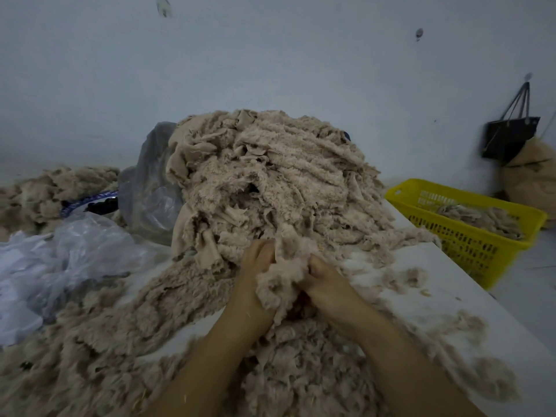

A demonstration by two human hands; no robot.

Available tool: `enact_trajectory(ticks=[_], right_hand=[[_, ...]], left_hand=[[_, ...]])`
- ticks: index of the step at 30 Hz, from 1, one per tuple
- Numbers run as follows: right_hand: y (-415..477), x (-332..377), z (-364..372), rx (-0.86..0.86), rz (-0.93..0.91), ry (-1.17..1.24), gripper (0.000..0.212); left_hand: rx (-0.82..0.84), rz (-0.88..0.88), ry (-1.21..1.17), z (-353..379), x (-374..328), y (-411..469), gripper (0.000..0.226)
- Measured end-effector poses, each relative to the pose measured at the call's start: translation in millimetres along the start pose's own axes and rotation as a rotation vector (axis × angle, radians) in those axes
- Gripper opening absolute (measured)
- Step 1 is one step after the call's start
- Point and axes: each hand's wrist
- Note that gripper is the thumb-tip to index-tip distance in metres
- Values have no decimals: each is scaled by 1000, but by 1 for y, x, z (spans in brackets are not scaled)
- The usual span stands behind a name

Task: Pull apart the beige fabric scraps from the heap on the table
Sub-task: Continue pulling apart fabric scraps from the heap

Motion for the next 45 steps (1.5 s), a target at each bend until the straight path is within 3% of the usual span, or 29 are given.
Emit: enact_trajectory(ticks=[1, 2, 6, 9, 11, 13, 14, 16, 18, 19, 22, 23, 26, 29, 31, 33, 35, 36, 38, 41, 43, 45], right_hand=[[1, 0, -1, -16, 14, 54, 20], [2, 0, -3, -38, 42, 114, 20], [4, 2, -12, -53, 152, 481, 30], [4, 8, -19, -56, 138, 702, 52], [6, 13, -36, -189, 24, 891, 63], [7, 14, -62, -374, -92, 1247, 56], [7, 12, -72, -441, -93, 1474, 55], [8, 0, -79, -546, -3, 1598, 65], [12, -6, -68, -582, 135, 1328, 63], [14, -6, -59, -578, 168, 1049, 55], [18, -8, -39, -547, 73, -96, 30], [19, -12, -36, -488, 32, -377, 28], [20, -24, -30, -305, 34, -807, 31], [23, -27, -30, -314, -8, -652, 28], [20, -21, -32, -392, -42, -463, 29], [15, -18, -30, -368, -83, -339, 23], [9, -13, -24, -219, -136, -240, 8], [6, -11, -21, -126, -152, -243, 14], [2, -11, -15, 16, -165, -354, 30], [-1, -11, -13, 42, -132, -462, 10], [-4, -13, -15, 4, -166, -404, 52], [-5, -10, -13, -6, -207, -269, 68]], left_hand=[[24, 83, -22, 1, 4, 1, 30], [47, 146, -39, 2, 8, 2, 33], [34, 153, -164, 2, 3, 4, 33], [-53, 143, -189, 3, 10, 3, 27], [-95, 98, -175, 2, 15, 5, 22], [-96, 73, -114, 3, 20, 5, 17], [-80, 56, -88, 3, 23, 6, 17], [-52, 19, -38, 5, 26, 7, 15], [2, -24, 14, 8, 26, 9, 8], [40, -42, 54, 10, 26, 9, 9], [167, -49, 178, 18, 29, 6, 22], [191, -30, 211, 20, 30, 4, 22], [172, -21, 170, 21, 34, 4, 19], [68, -297, -185, 12, 28, 8, 26], [14, -513, -588, 7, 25, 10, 30], [25, -605, -918, 0, 21, 10, 28], [55, -621, -1039, -2, 18, 10, 14], [53, -624, -1060, -2, 17, 10, 17], [30, -659, -1098, -2, 16, 11, 39], [1, -707, -1188, -5, 15, 13, 57], [-22, -727, -1290, -9, 15, 15, 59], [-63, -738, -1383, -12, 18, 17, 58]])
Point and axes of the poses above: each hand's wrist, its own y-axis towards the middle knuckle, its own z-axis out of the palm, x = y × z, and after that the axes turned 7 degrees about -x, right-handed
